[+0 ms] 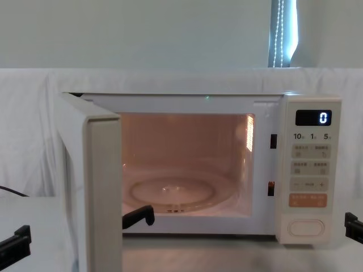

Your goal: Press the button to open the microwave door with one hand; close the microwave door with the other hand.

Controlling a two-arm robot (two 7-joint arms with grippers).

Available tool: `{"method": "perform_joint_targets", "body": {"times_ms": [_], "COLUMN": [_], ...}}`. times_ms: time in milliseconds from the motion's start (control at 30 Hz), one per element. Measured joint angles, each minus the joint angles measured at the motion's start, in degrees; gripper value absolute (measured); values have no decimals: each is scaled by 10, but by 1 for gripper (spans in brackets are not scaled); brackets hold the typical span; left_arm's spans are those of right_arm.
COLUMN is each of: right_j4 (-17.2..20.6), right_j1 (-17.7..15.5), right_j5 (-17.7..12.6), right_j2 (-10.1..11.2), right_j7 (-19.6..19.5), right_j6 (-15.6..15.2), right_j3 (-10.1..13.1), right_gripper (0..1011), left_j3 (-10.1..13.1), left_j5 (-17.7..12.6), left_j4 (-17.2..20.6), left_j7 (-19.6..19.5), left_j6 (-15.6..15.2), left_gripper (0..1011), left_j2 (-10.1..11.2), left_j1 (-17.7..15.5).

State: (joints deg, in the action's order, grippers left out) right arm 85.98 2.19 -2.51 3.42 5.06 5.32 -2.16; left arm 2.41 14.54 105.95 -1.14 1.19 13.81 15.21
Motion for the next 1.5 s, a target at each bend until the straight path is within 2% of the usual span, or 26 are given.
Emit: {"method": "perform_joint_targets", "body": {"times_ms": [933,1133,1200,1233,1333,1367,1400,1467,1500], "right_j4": [0,0,0,0,0,0,0,0,0], "right_j1": [0,0,0,0,0,0,0,0,0], "right_j5": [0,0,0,0,0,0,0,0,0], "right_j2": [0,0,0,0,0,0,0,0,0], "right_j7": [0,0,0,0,0,0,0,0,0], "right_j6": [0,0,0,0,0,0,0,0,0], "right_j3": [0,0,0,0,0,0,0,0,0], "right_gripper": [1002,1002,1002,1002,1002,1002,1002,1002,1002], "left_j3": [0,0,0,0,0,0,0,0,0], "left_j5": [0,0,0,0,0,0,0,0,0], "left_j4": [0,0,0,0,0,0,0,0,0], "left_j7": [0,0,0,0,0,0,0,0,0], "left_j6": [0,0,0,0,0,0,0,0,0], "left_gripper": [993,838,818,763,686,626,626,530,530], "left_j2": [0,0,0,0,0,0,0,0,0], "left_j1": [0,0,0,0,0,0,0,0,0]}}
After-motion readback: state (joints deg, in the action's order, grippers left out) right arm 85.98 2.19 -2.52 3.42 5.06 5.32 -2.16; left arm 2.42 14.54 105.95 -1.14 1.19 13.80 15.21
